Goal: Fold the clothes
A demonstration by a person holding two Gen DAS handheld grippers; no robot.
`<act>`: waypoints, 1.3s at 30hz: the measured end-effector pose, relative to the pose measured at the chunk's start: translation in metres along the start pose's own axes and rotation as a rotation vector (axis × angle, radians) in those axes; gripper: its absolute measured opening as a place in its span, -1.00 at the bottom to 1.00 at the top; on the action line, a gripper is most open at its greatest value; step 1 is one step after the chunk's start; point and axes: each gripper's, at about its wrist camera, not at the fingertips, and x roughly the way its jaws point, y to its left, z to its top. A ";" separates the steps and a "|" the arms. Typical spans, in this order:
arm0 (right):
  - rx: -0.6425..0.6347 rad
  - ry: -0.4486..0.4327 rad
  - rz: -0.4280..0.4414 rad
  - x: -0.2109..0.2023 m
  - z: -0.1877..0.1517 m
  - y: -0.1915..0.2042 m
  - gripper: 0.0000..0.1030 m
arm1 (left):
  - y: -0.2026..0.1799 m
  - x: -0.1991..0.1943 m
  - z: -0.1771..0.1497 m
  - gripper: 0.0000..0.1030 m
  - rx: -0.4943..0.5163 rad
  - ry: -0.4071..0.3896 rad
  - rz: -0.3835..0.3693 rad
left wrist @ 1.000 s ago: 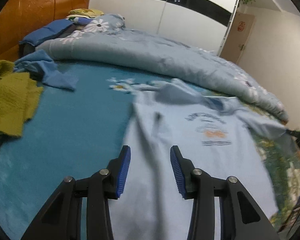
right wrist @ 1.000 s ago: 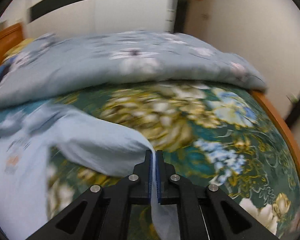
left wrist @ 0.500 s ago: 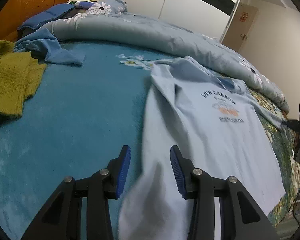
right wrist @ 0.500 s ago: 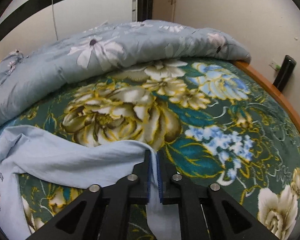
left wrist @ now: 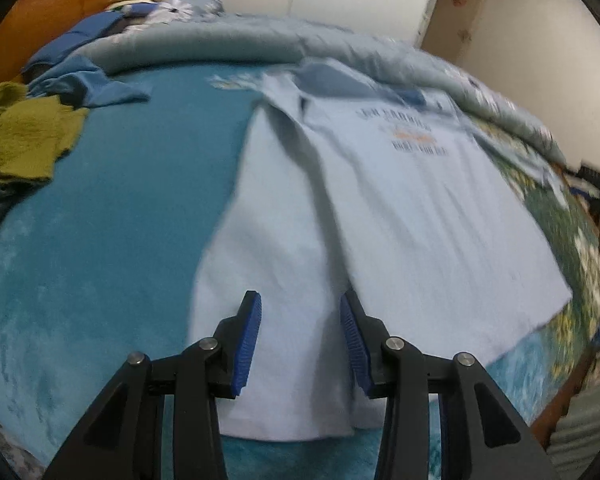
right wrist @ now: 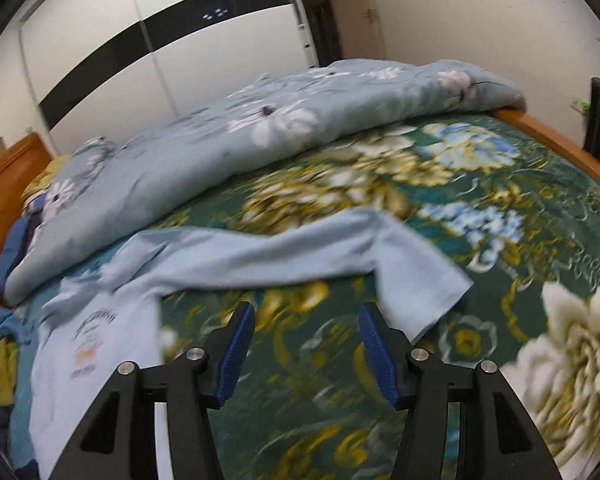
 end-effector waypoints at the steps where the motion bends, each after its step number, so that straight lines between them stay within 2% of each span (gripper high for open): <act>1: -0.006 0.002 0.014 -0.003 -0.002 0.007 0.13 | -0.005 0.002 -0.001 -0.17 0.027 0.003 0.020; 3: -0.018 0.005 0.042 -0.010 -0.006 0.021 0.13 | -0.015 0.006 -0.001 -0.17 0.079 -0.008 0.066; 6: -0.046 0.007 0.077 -0.019 -0.011 0.038 0.13 | -0.015 0.005 0.000 -0.17 0.065 -0.027 0.080; 7: -0.057 0.008 0.084 -0.022 -0.012 0.043 0.13 | -0.014 0.005 0.000 -0.25 0.057 -0.034 0.082; 8: -0.068 0.009 0.091 -0.025 -0.013 0.047 0.13 | -0.013 0.004 0.000 -0.60 0.048 -0.042 0.084; 9: -0.077 0.009 0.096 -0.028 -0.014 0.051 0.13 | -0.009 0.003 0.001 -0.82 0.031 -0.048 0.080; 10: -0.085 0.007 0.101 -0.031 -0.015 0.053 0.13 | -0.003 0.002 0.002 -0.91 0.001 -0.054 0.062; 13: -0.103 -0.002 0.106 -0.041 -0.015 0.060 0.13 | 0.017 -0.006 0.006 -0.93 -0.070 -0.090 0.018; 19: -0.102 0.002 0.099 -0.046 -0.014 0.064 0.13 | 0.061 -0.037 0.033 -0.94 -0.161 -0.213 0.031; 21: -0.097 0.009 0.094 -0.045 -0.015 0.065 0.13 | 0.090 -0.051 0.048 -0.94 -0.219 -0.261 0.065; 25: -0.100 0.024 0.081 -0.037 -0.017 0.067 0.13 | 0.146 -0.064 0.081 -0.94 -0.291 -0.300 0.172; 29: -0.119 0.048 0.071 -0.024 -0.024 0.073 0.13 | 0.200 -0.051 0.112 -0.94 -0.325 -0.266 0.303; 33: -0.128 0.093 0.058 -0.004 -0.035 0.076 0.13 | 0.241 -0.020 0.124 -0.92 -0.367 -0.199 0.340; 34: -0.132 0.107 0.051 0.002 -0.038 0.076 0.13 | 0.247 -0.012 0.126 -0.90 -0.370 -0.184 0.341; 37: -0.135 0.135 0.047 0.010 -0.046 0.077 0.13 | 0.249 -0.003 0.124 -0.88 -0.379 -0.158 0.276; 39: -0.139 0.142 0.062 0.010 -0.052 0.078 0.13 | 0.240 -0.007 0.117 -0.61 -0.385 -0.166 0.244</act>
